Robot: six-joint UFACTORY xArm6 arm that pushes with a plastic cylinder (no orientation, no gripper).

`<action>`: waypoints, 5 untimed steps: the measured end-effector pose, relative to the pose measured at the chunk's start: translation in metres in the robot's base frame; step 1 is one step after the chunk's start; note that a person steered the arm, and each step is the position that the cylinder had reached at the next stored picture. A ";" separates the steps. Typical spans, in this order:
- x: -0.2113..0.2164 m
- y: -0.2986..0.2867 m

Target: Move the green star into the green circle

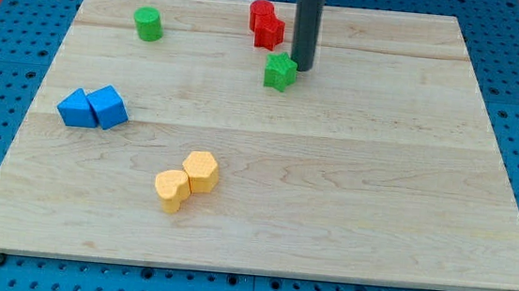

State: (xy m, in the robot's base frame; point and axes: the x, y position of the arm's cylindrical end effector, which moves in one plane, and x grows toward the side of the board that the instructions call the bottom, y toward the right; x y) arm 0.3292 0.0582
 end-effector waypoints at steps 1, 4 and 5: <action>0.016 -0.008; -0.027 -0.133; -0.029 -0.168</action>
State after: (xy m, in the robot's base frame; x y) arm 0.3003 -0.1093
